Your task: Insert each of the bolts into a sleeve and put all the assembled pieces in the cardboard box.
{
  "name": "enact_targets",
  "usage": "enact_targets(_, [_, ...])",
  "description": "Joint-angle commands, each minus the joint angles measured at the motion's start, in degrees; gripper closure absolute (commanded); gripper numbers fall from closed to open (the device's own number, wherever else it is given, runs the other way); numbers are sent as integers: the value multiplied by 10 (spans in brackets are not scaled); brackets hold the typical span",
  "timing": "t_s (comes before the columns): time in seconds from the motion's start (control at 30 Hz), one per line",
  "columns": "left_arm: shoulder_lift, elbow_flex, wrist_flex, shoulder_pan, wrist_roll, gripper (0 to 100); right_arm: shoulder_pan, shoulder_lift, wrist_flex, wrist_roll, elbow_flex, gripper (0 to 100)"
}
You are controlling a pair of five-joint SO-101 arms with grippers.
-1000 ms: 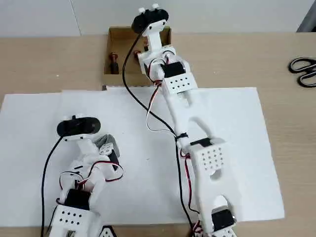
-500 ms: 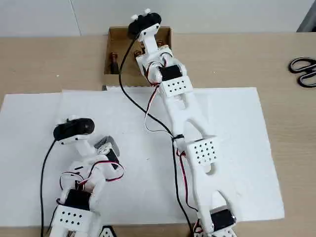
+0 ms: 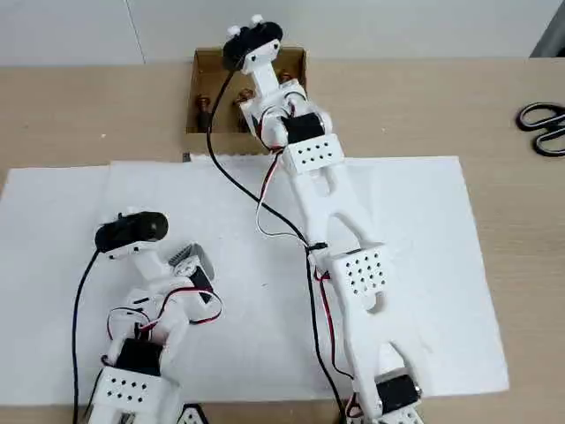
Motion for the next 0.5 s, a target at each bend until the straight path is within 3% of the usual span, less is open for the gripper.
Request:
enact_targets(0.0, [-4,-2,-13,-3,3,993,0,-15,60,4,-91,857])
enact_targets(0.17, [-4,-2,-13,-3,3,993,1,-11,163,2,-184,858])
enact_targets(0.37, [-4,-1,-13,-3,3,993,4,-11,207,2,-215,859])
enact_targets(0.47, [-4,-1,-13,-3,3,993,5,-14,238,1,-222,917])
